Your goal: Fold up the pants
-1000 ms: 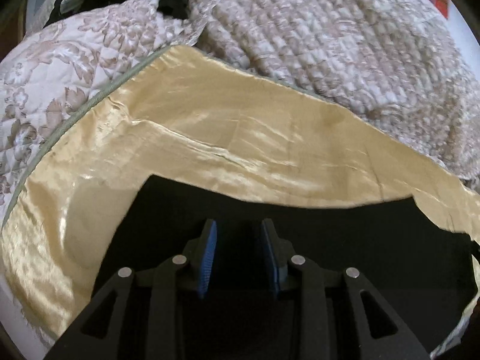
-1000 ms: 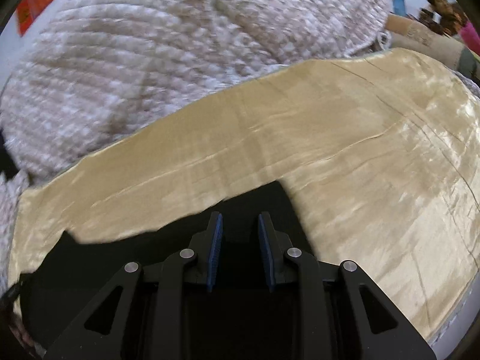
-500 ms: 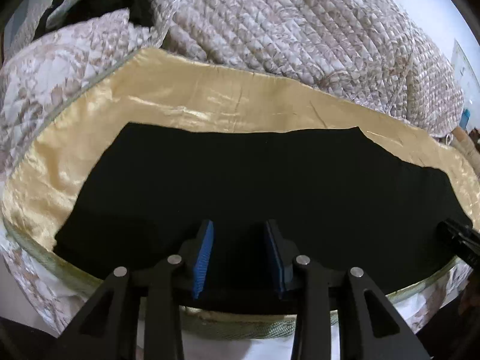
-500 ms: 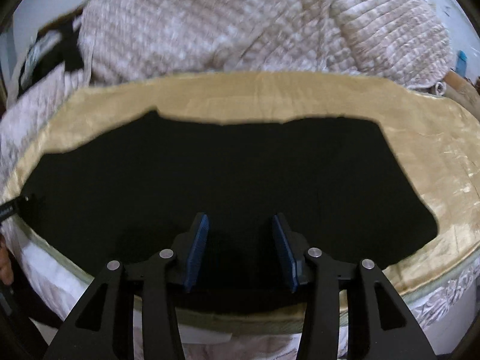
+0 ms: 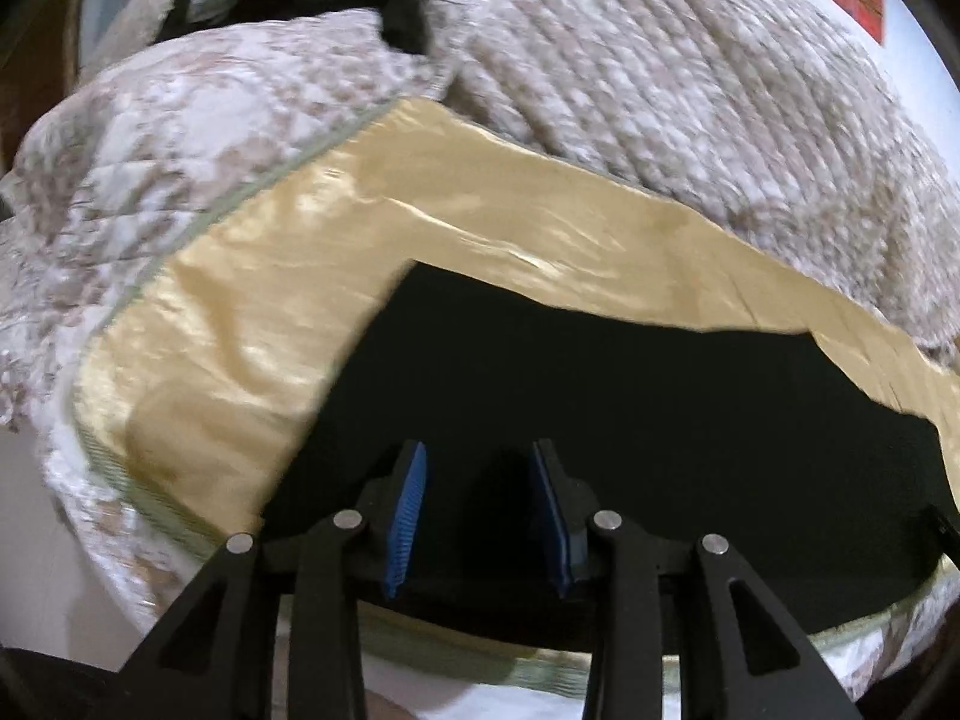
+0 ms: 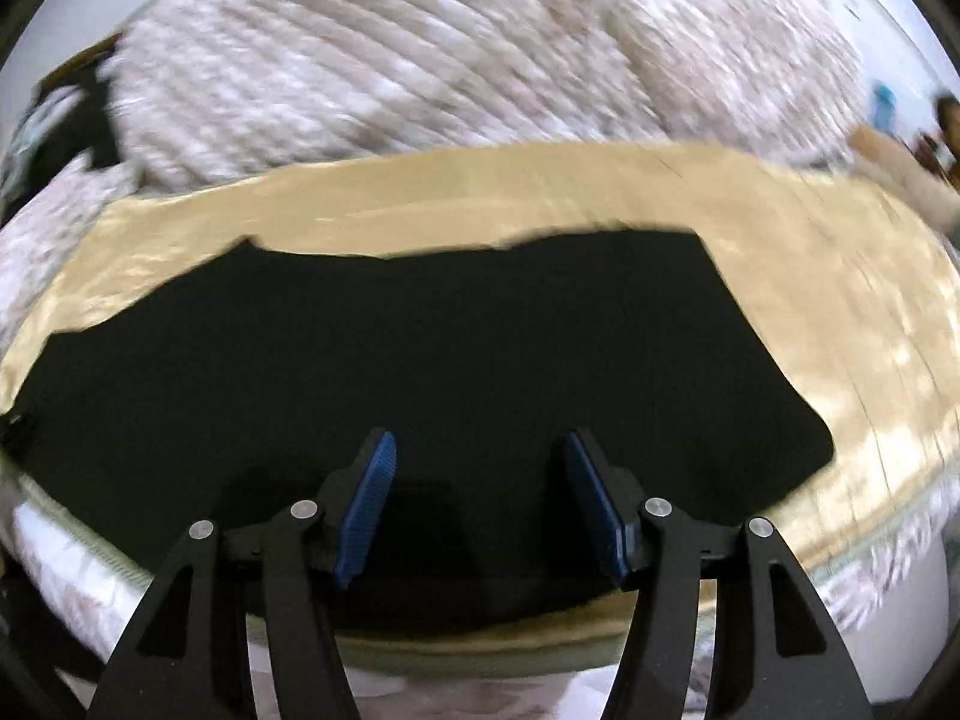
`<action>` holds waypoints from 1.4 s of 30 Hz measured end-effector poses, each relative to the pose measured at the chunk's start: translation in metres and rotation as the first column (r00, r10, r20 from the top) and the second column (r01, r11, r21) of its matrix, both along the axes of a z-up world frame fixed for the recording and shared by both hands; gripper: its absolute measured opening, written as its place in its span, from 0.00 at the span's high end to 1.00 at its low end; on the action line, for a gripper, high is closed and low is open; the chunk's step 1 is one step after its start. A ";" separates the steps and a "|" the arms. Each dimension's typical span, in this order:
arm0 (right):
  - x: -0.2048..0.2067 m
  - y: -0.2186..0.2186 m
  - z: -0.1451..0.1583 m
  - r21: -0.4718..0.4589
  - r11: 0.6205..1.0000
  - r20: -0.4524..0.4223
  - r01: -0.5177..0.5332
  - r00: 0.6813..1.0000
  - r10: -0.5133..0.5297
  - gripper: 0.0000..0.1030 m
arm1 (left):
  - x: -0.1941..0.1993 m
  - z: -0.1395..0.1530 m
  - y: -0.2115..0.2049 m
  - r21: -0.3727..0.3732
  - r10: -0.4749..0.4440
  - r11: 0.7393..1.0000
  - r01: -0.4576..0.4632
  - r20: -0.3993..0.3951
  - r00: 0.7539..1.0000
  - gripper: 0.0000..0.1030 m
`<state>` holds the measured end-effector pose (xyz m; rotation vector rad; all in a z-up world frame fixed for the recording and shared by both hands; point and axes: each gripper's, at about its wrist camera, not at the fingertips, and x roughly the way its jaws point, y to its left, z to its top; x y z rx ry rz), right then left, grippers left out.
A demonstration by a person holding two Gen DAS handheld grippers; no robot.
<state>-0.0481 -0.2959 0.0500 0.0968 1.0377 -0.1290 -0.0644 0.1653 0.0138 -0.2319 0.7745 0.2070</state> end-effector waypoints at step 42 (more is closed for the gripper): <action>0.003 0.006 0.008 0.093 0.996 0.028 -0.006 1.000 0.004 0.42 | -0.014 -0.021 0.054 -0.399 0.110 0.913 -0.083 0.045 0.993 0.66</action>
